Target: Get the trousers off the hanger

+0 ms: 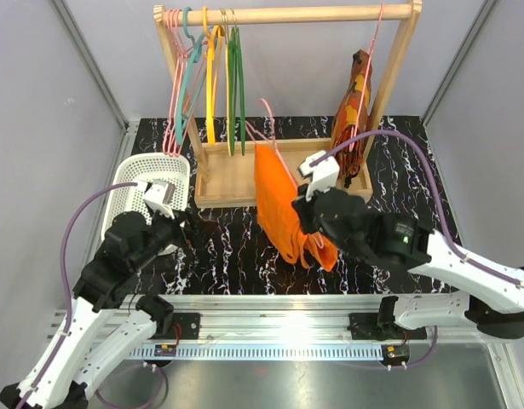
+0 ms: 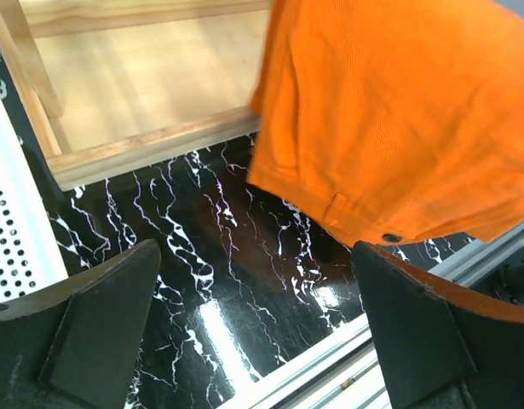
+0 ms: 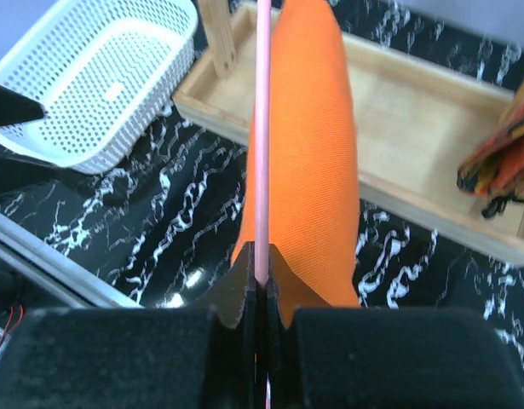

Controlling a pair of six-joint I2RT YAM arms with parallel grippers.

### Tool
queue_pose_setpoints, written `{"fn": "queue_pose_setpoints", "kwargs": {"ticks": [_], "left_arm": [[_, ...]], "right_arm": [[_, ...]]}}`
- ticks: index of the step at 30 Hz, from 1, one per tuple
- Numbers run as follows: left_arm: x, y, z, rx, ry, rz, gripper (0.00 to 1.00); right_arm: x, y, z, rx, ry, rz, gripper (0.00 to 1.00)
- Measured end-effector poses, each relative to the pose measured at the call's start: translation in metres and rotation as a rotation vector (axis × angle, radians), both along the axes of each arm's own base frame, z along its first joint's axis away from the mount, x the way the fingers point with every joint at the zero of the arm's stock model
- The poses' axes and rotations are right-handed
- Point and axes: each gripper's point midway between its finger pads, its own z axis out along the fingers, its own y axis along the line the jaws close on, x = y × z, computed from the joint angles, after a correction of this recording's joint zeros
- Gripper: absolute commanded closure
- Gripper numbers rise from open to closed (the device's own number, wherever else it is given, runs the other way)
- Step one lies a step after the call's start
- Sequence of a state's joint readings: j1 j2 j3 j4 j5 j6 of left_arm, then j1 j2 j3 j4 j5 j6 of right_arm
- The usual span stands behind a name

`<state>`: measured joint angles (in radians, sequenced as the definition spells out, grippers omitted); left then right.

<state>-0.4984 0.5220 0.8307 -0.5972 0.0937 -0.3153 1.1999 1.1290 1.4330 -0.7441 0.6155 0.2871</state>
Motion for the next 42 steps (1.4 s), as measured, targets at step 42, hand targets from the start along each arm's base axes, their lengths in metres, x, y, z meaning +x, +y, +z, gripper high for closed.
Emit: {"fn": "queue_pose_setpoints", "kwargs": {"ticks": [42], "left_arm": [[-0.031,-0.195,0.034,0.216,-0.395,-0.096,0.02]], "right_arm": [[-0.011,-0.012,0.048,0.077,-0.117,-0.289,1.0]]}}
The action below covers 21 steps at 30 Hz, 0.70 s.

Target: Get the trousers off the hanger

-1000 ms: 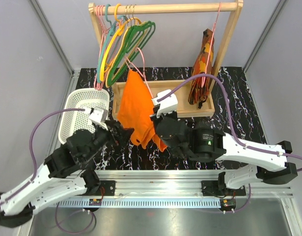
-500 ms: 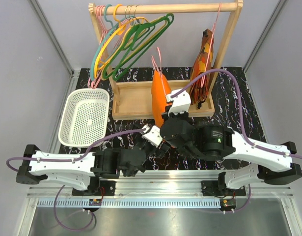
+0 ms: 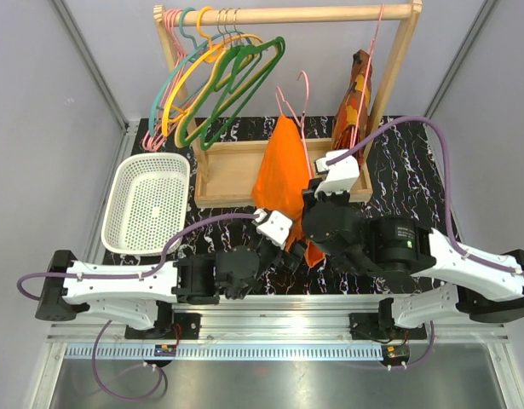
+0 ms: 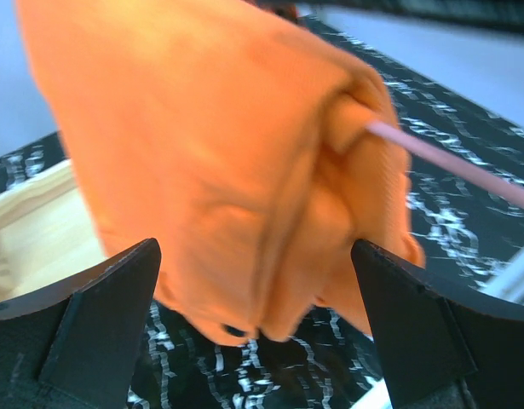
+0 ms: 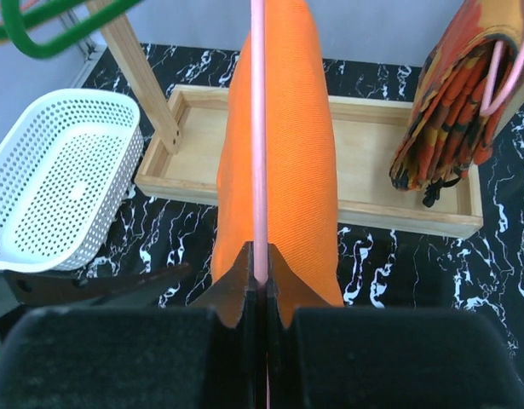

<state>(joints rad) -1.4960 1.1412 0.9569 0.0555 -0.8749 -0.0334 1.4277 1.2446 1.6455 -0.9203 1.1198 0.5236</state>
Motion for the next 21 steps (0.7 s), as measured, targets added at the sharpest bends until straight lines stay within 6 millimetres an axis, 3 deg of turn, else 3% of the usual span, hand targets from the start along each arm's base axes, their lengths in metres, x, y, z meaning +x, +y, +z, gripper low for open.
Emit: {"fn": "queue_pose_setpoints", "kwargs": {"ticks": [7,21], "left_arm": [[-0.001,-0.02,-0.017,0.009,0.022,-0.016,0.17],[0.026,-0.031,-0.033,0.029,0.013,0.043,0.13]], "right_arm": [[0.003,-0.012,0.008,-0.002,-0.028,-0.033,1.0],[0.002,-0.023,0.016,0.023,-0.035,-0.037,1.0]]}}
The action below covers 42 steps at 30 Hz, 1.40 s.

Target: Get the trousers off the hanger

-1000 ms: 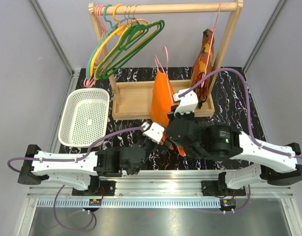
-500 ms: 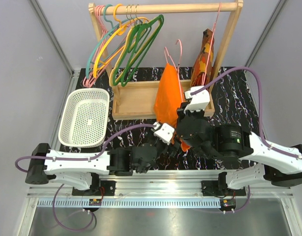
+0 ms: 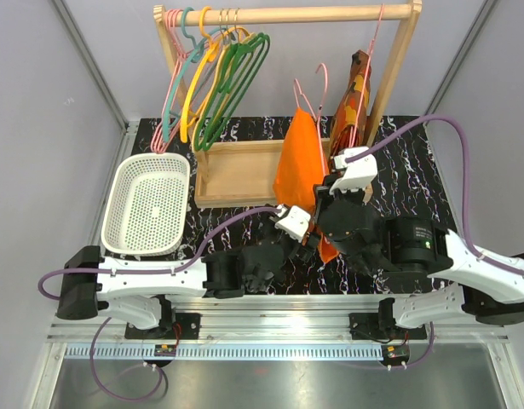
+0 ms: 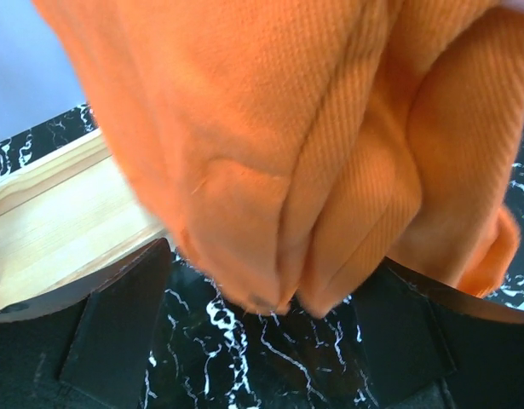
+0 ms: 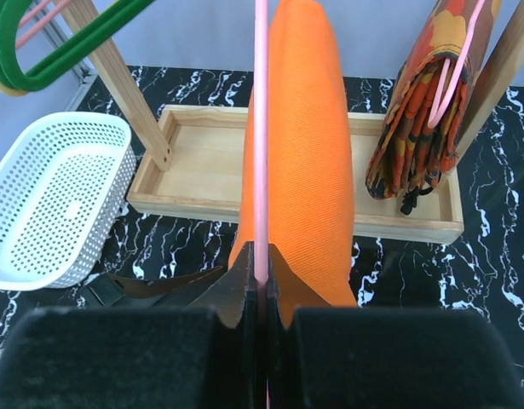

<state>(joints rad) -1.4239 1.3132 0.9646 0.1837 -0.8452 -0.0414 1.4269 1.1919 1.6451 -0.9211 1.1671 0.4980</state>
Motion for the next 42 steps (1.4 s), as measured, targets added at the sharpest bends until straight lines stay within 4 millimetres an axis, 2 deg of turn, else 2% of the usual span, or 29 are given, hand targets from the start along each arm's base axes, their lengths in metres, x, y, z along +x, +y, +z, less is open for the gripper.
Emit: {"fn": "queue_pose_setpoints", "kwargs": {"ticks": [3,5,8,10,15,16,17,18,21,23,26,27,28,29,30,32,42], "left_arm": [[0.002,-0.003,0.005,-0.026,-0.008,-0.001,0.12],[0.002,-0.005,0.01,-0.05,-0.014,-0.002,0.16],[0.004,-0.006,0.017,-0.076,-0.027,0.0,0.42],[0.006,-0.005,0.02,-0.082,-0.036,0.006,0.51],[0.012,-0.002,0.022,-0.071,-0.051,0.018,0.45],[0.014,-0.002,0.022,-0.07,-0.052,0.021,0.32],[0.015,-0.001,0.022,-0.064,-0.056,0.023,0.24],[0.017,0.0,0.022,-0.063,-0.055,0.026,0.21],[0.018,-0.001,0.022,-0.062,-0.054,0.014,0.2],[0.017,-0.004,0.022,-0.064,-0.052,-0.004,0.22],[0.014,-0.009,0.021,-0.063,-0.049,-0.034,0.32],[0.013,-0.01,0.02,-0.062,-0.048,-0.041,0.44],[0.013,-0.012,0.019,-0.06,-0.046,-0.047,0.45],[0.012,-0.014,0.017,-0.054,-0.046,-0.055,0.44],[0.011,-0.016,0.015,-0.047,-0.045,-0.067,0.33],[0.009,-0.019,0.012,-0.035,-0.042,-0.086,0.23],[0.004,-0.024,0.004,-0.007,-0.03,-0.133,0.18]], "right_arm": [[-0.001,-0.003,0.003,0.03,-0.001,0.006,1.0],[-0.002,-0.008,0.006,0.051,-0.004,0.008,1.0],[-0.003,-0.014,0.009,0.081,-0.006,0.008,1.0],[-0.003,-0.017,0.011,0.095,-0.007,0.007,1.0],[-0.004,-0.018,0.012,0.105,-0.006,0.005,1.0],[-0.004,-0.018,0.012,0.106,-0.006,0.005,1.0],[-0.004,-0.018,0.012,0.106,-0.006,0.005,1.0],[-0.004,-0.018,0.012,0.107,-0.006,0.005,1.0],[-0.004,-0.019,0.013,0.109,-0.007,0.006,1.0],[-0.004,-0.02,0.013,0.108,-0.008,0.007,1.0],[-0.004,-0.021,0.014,0.107,-0.009,0.008,1.0],[-0.004,-0.021,0.014,0.107,-0.009,0.009,1.0],[-0.004,-0.021,0.014,0.108,-0.009,0.01,1.0],[-0.004,-0.021,0.014,0.108,-0.007,0.013,1.0],[-0.005,-0.02,0.014,0.108,-0.007,0.014,1.0],[-0.005,-0.02,0.014,0.107,-0.007,0.015,1.0],[-0.005,-0.022,0.015,0.102,-0.01,0.017,1.0]]}}
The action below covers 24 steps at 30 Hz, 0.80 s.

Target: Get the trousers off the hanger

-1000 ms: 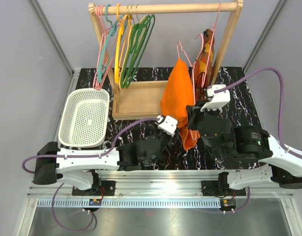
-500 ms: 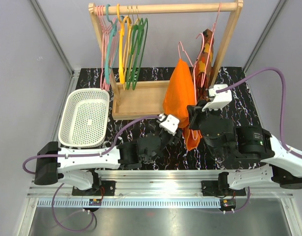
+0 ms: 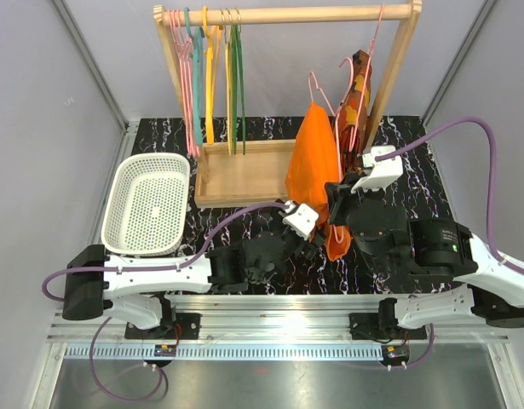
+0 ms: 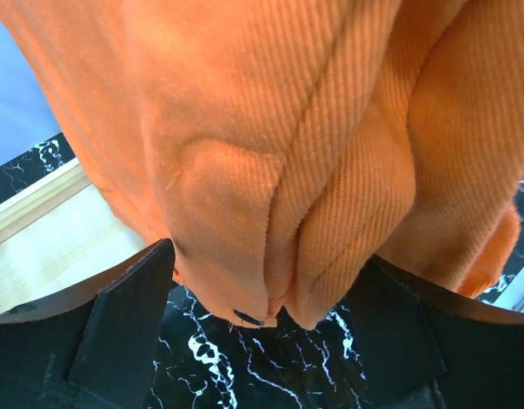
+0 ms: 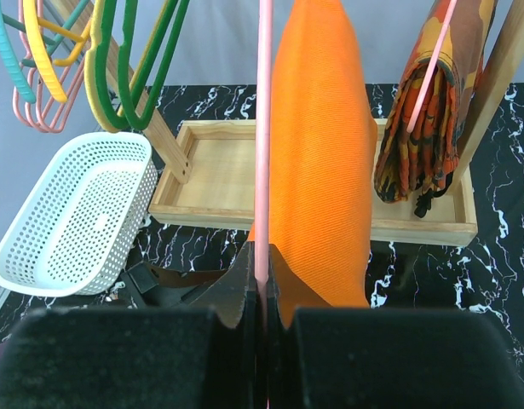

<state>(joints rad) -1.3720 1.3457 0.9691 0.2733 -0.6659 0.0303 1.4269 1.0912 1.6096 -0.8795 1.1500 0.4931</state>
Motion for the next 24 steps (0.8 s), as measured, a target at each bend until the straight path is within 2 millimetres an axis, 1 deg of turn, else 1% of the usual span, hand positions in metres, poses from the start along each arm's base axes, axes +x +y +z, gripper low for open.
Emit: {"fn": "queue_pose_setpoints", "kwargs": {"ticks": [3,12,14,17,24], "left_arm": [[0.001,-0.002,-0.004,0.018,-0.003,-0.001,0.14],[0.005,0.0,-0.015,0.1,-0.028,0.001,0.15],[0.005,0.001,-0.017,0.113,-0.031,-0.002,0.14],[0.003,-0.002,-0.018,0.118,-0.032,-0.028,0.1],[-0.003,-0.006,-0.023,0.12,-0.02,-0.077,0.12]], "right_arm": [[0.0,0.0,0.0,-0.001,0.0,0.0,1.0],[0.0,0.0,0.0,-0.005,-0.002,0.002,1.0],[0.0,-0.001,0.001,-0.01,-0.003,0.003,1.0],[0.0,-0.002,0.003,-0.016,-0.008,0.003,1.0],[0.001,-0.004,0.005,-0.026,-0.016,-0.003,1.0]]}}
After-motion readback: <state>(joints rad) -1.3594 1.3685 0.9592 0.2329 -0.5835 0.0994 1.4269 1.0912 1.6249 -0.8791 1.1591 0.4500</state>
